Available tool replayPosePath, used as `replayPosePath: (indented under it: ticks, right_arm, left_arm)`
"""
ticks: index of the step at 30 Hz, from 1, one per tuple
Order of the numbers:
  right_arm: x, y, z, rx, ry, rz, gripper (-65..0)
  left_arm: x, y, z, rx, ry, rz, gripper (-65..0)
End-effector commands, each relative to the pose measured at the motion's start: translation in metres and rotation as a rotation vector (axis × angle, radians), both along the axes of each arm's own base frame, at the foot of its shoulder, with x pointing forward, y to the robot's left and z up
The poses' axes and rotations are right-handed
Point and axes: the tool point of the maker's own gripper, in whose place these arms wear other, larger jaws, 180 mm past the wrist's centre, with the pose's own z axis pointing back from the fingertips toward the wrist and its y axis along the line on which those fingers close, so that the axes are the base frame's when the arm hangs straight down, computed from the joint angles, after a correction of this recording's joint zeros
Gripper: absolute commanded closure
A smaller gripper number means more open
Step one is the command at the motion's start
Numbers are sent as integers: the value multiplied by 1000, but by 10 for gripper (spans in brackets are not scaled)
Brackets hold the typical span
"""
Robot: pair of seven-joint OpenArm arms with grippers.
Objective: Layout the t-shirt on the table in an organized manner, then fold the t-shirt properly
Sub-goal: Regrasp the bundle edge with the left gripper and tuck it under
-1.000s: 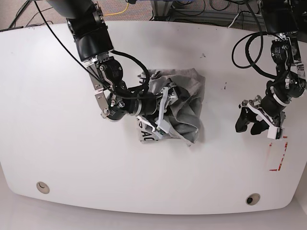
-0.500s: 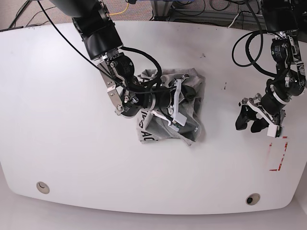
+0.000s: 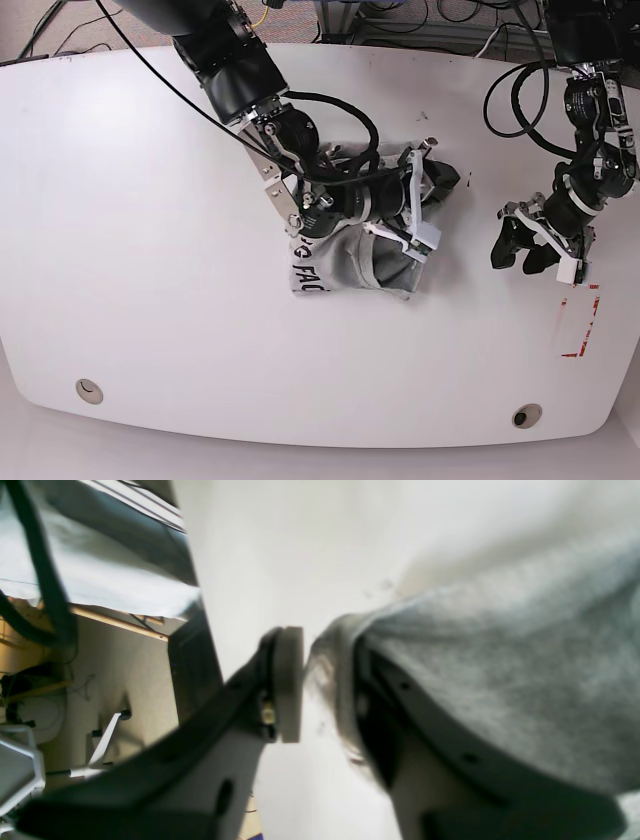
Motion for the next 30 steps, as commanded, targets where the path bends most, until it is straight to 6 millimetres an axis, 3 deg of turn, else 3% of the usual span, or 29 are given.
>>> replayPosePath:
  ticks: [1,4,12,16,21,23,27,30]
  right_arm:
    - [4,15,22,65,-34,8,-187]
    - [3,19,26,77,-34,10,-254]
    - [7,24,33,108,-46,-4,-555]
    - [12,24,39,113,-64,-1,-648]
    - [23,21,50,110,-107,6,-650]
    - [29,14,54,103,-120,8,-650]
    - [52,-2,83,157,-148,-23,-650]
    - [70,-19,88,152,-169,-63,-650]
  left_arm:
    - [7,0,24,1,-78,-9,-346]
    - [4,-1,23,5,-75,-12,-346]
    - [-4,-7,24,13,-78,-27,-346]
    - [-5,-11,31,15,-97,-39,-346]
    - [-6,-14,35,25,-103,-52,-346]
    - [-6,-13,38,31,-108,-53,-346]
    - [-7,-10,46,29,-116,-44,-346]
    - [-7,-12,48,-10,-116,-50,-346]
